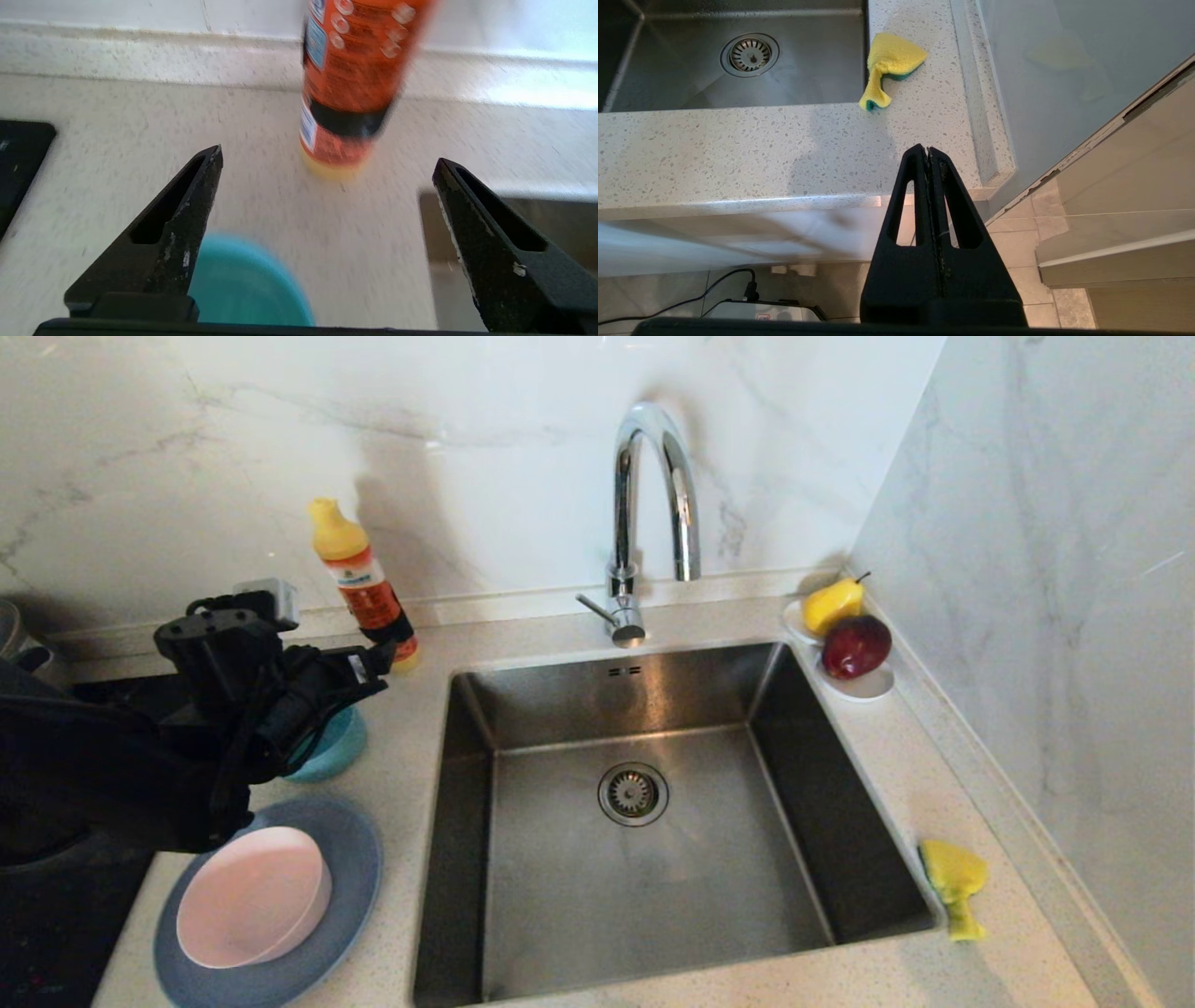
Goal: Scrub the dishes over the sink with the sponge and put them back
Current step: Grab the dish soap
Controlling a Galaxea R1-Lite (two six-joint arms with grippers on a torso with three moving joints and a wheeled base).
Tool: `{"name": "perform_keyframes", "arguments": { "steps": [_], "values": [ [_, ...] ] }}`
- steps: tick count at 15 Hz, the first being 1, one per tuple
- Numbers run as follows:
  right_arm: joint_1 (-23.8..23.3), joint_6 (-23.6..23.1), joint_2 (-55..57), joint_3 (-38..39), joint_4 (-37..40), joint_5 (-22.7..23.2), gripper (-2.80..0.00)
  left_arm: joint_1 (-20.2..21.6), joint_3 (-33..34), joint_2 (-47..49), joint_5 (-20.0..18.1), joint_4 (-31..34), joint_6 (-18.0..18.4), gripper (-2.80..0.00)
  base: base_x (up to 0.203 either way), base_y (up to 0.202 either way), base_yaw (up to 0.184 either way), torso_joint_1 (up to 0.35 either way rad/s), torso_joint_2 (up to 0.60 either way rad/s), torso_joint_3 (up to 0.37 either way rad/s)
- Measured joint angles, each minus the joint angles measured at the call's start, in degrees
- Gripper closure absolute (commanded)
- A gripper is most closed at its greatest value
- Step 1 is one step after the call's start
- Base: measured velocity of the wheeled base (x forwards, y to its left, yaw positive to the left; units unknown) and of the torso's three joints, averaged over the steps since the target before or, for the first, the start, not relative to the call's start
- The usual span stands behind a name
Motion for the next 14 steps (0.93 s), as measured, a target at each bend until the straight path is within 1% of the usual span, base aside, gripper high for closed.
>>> {"name": "perform_keyframes", "arguments": {
  "steps": [2, 6, 10, 14],
  "values": [
    [0.0, 0.0, 0.0, 0.0, -0.02, -0.02, 0.0, 0.0, -2.36, 2.83, 0.2, -0.62, -0.04, -2.8, 0.0, 0.0, 0.0, 0.0, 0.0, 0.0],
    [0.0, 0.0, 0.0, 0.0, 0.0, -0.02, 0.0, -0.02, -7.36, 8.44, 0.46, -4.43, 0.07, -2.8, 0.0, 0.0, 0.0, 0.0, 0.0, 0.0],
    [0.0, 0.0, 0.0, 0.0, 0.0, 0.0, 0.0, -0.12, -12.21, 10.99, 0.5, -3.96, 0.02, -2.8, 0.0, 0.0, 0.0, 0.0, 0.0, 0.0],
    [0.0, 0.0, 0.0, 0.0, 0.0, -0.02, 0.0, -0.86, -15.57, 12.79, 0.49, -3.84, 0.23, -2.8, 0.0, 0.0, 0.0, 0.0, 0.0, 0.0]
  ]
}}
